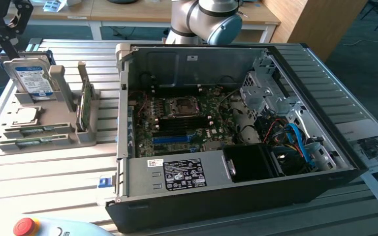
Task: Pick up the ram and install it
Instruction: 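Pick up the ram and move it above insertion slot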
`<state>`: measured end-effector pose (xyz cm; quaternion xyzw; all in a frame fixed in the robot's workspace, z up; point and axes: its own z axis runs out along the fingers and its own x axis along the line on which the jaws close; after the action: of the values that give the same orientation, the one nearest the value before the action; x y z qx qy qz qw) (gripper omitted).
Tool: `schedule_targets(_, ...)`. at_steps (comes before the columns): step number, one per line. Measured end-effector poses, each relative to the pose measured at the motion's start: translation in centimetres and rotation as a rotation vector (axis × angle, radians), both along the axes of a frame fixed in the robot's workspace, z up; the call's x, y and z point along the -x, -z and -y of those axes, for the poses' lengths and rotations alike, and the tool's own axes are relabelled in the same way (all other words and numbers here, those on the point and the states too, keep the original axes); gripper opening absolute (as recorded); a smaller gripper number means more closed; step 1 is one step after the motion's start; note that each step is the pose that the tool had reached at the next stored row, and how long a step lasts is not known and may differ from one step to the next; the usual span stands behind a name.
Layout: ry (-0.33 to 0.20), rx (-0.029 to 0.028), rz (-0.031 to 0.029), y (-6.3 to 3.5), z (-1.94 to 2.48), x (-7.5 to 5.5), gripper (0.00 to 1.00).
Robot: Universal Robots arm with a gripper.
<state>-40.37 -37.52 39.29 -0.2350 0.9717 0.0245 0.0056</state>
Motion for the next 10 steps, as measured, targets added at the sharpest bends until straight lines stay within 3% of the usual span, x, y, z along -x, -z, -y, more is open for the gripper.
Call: schedule_targets(10,-0.065,0.0,0.0,0.0,0.0,0.0,0.1)
